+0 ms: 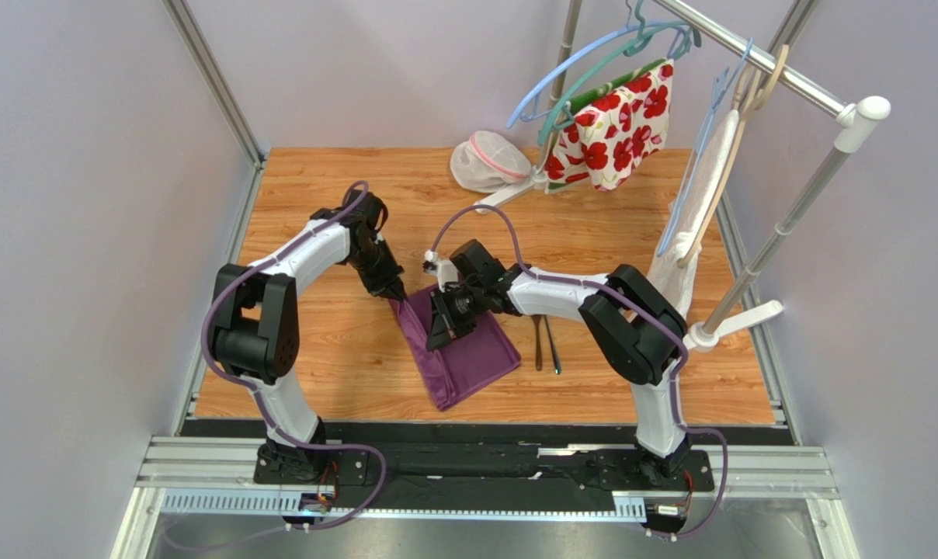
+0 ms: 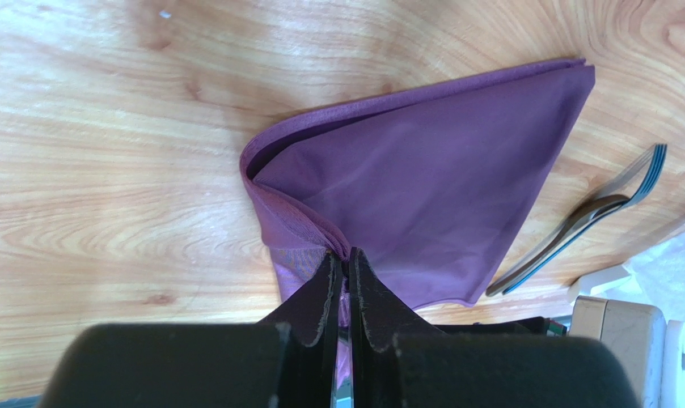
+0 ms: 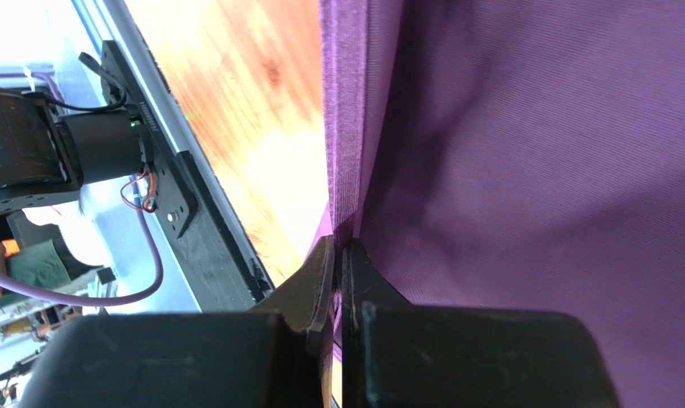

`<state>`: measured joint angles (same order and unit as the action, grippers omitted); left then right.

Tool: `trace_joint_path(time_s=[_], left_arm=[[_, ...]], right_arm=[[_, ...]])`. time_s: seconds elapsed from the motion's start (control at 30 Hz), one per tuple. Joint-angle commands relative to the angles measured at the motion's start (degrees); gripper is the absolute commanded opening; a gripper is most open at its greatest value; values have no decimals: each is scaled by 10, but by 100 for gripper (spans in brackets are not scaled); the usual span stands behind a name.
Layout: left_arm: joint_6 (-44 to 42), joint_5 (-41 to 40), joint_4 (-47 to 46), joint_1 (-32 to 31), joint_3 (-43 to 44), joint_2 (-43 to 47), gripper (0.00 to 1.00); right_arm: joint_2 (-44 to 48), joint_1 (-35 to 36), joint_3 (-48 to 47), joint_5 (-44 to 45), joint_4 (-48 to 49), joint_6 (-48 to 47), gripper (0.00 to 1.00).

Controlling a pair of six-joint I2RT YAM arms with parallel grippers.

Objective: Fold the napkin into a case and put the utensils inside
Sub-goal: Fold the 2/3-rectangle-folded napkin at the center of the board.

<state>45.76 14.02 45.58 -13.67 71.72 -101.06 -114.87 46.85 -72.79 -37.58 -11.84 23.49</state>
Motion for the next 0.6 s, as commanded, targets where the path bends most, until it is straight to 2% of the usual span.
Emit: trace_joint_path(time_s=[0.0, 0.57], left_arm=[[22, -35, -53, 0, 49, -11, 0], [56, -49, -75, -31, 89, -26, 0]], right_arm=[[17, -7, 21, -43, -33, 9, 0], [58, -19, 63, -60, -7, 47, 0]])
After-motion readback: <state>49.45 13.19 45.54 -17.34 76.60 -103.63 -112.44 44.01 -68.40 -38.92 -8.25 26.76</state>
